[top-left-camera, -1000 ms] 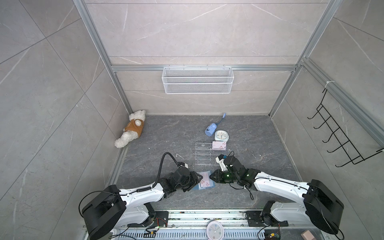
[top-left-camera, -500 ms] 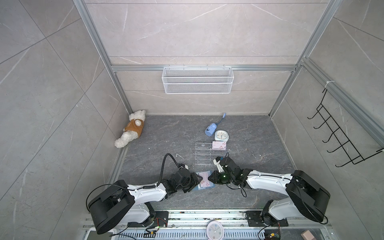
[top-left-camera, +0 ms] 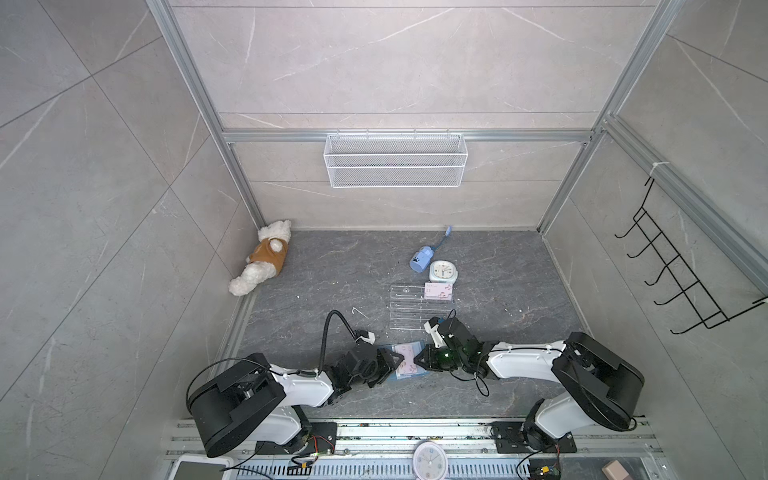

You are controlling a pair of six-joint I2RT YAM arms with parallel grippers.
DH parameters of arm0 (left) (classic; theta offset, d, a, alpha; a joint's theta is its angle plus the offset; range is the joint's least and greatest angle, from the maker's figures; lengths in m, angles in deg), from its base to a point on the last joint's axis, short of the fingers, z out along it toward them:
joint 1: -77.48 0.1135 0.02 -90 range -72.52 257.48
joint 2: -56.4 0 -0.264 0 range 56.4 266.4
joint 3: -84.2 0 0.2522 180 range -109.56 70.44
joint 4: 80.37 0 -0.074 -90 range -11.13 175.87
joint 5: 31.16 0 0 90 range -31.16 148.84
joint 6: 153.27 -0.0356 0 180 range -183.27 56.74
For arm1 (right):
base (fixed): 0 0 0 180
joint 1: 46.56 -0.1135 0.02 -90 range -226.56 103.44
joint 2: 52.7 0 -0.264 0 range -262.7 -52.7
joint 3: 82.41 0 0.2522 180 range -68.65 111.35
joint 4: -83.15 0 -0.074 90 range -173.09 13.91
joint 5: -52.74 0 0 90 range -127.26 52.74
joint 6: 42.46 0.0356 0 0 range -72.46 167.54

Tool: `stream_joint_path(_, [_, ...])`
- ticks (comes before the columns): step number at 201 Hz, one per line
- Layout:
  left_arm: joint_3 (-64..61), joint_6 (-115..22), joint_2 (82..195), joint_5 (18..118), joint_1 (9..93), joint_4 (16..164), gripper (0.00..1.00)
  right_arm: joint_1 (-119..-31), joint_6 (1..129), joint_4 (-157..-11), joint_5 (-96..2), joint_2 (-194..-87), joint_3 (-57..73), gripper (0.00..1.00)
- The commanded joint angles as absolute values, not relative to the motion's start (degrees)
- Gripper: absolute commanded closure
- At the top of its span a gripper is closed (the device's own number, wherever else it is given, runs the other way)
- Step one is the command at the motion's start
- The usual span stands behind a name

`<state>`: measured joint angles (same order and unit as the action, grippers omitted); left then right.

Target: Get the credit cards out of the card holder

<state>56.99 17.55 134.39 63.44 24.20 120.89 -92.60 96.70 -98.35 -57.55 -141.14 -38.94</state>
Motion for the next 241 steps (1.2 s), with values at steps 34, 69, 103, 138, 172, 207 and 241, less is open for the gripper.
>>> stream_joint_path(34, [57.6, 16.3, 134.3, 62.5, 24.0, 123.7, 0.7, -92.5, 97.7, -98.4, -57.8, -142.4, -40.2, 0.88])
stream_joint_path(69, [57.2, 15.3, 135.0, 62.8, 24.0, 124.3, 0.74, -92.5, 97.6, -98.3, -57.9, -142.4, -40.3, 0.88])
stream_joint_path(103, [57.3, 14.8, 135.8, 63.0, 24.0, 125.8, 0.78, -92.4, 97.7, -98.4, -58.1, -142.6, -40.3, 0.88])
stream_joint_path(138, [57.3, 14.3, 136.0, 63.1, 24.0, 126.0, 0.85, -92.5, 97.7, -98.6, -58.4, -142.9, -40.3, 0.88])
stream_joint_path(172, [57.5, 14.2, 135.7, 63.0, 24.0, 125.9, 0.98, -92.5, 97.9, -98.6, -58.3, -142.9, -40.5, 0.88])
stream_joint_path(207, [57.9, 14.0, 134.6, 62.8, 24.0, 124.2, 1.0, -92.5, 97.8, -98.6, -58.2, -142.9, -40.9, 0.89])
stream_joint_path(241, [58.1, 13.5, 132.5, 62.3, 24.1, 120.6, 1.0, -92.6, 97.8, -98.7, -57.8, -143.0, -41.3, 0.89])
